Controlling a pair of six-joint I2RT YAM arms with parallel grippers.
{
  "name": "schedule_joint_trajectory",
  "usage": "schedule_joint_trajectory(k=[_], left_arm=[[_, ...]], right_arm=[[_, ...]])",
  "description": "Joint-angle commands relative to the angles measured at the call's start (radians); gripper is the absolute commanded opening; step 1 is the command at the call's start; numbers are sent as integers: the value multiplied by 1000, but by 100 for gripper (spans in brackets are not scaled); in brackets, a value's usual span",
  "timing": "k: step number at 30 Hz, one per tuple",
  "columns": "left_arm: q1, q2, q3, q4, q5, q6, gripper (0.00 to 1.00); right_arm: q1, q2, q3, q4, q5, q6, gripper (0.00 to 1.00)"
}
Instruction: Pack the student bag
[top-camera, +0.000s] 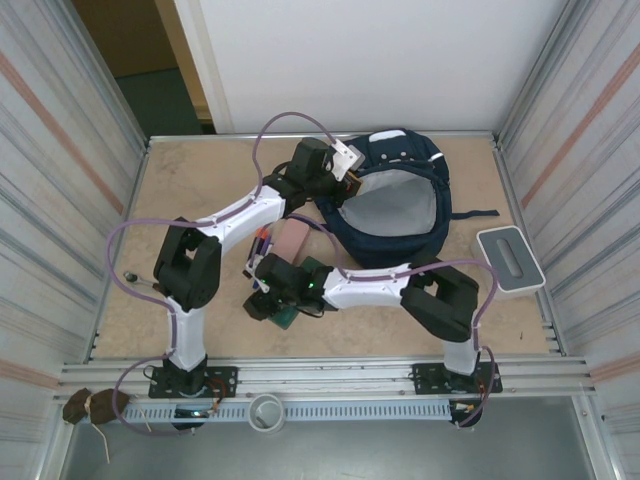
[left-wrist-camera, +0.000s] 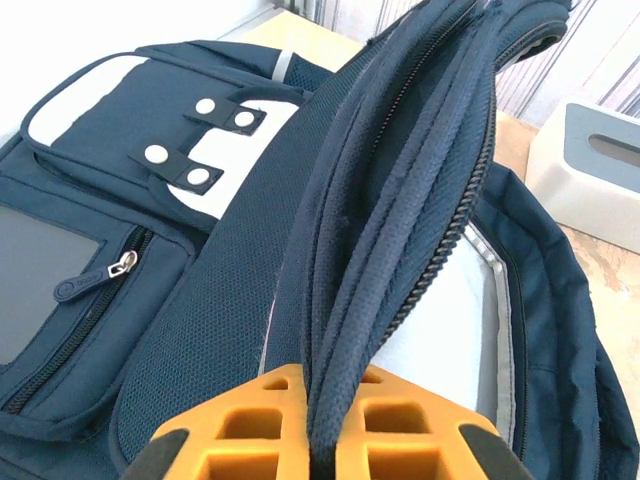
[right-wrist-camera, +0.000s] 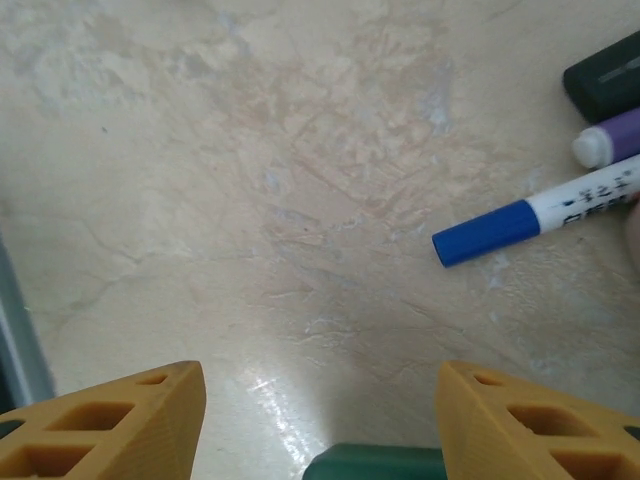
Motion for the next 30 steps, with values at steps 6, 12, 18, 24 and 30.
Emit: schedule_joint_trajectory(k=[6,12,18,24,30], left_arm=[[6,4,42,-14,18,-4,0],[6,-5,33,-15,12,-5,0],[6,-15,24,-23,0,-4,0],[6,-20,15,-26,-5,1,0],[6,-15,11,-23,11,0,0]], right_arm=[[-10,33,44,-229,-76,-87,54],[-42,-109,-69,-398,-29,-84,49],[-93,-289,-160,-556,92,-30,51],[-101,-396,-226,-554,288,225,72],[-116,-327,-237,-530,367,365,94]])
